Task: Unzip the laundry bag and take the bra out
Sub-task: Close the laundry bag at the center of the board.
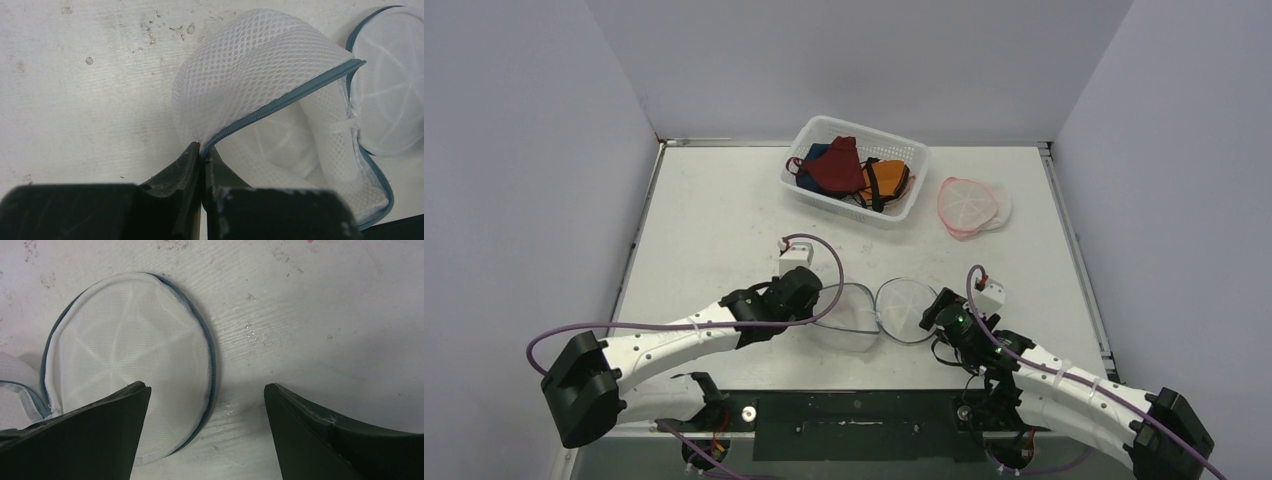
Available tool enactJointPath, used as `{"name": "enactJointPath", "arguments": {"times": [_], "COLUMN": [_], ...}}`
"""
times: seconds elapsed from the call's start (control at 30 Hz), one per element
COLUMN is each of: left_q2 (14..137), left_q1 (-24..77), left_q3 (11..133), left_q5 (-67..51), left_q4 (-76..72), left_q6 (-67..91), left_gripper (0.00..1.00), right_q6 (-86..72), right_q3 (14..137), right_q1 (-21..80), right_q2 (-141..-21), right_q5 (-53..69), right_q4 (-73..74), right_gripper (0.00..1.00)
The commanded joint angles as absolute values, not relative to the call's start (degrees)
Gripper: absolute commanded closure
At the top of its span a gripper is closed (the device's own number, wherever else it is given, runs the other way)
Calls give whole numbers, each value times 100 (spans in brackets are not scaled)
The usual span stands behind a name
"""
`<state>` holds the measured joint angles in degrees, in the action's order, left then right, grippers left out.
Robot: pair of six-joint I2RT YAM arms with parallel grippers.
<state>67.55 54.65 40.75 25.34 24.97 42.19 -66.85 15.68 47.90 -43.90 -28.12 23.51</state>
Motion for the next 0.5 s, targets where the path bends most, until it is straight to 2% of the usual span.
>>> {"name": "enactJointPath", "arguments": {"times": [0.0,0.27,0.47], "left_q2": [6445,6417,6520], "left_q1": [5476,5477,5476], "left_q3": [3995,4051,4186], "left_q5": [2621,2597,2627], "left_q4": [2190,2135,2216], "left_q6": [4351,4265,4160], "left_gripper": [97,97,97], "right_q6": [-6744,-6317,-5880], "right_q3": [1519,1684,1758], "right_q1": [4671,4372,4024], "right_q2": [-4588,-5310,-5869], "right_q5": [-2837,-3013,-2862], "right_q4": [1692,1168,818], "right_gripper": [15,28,40]}}
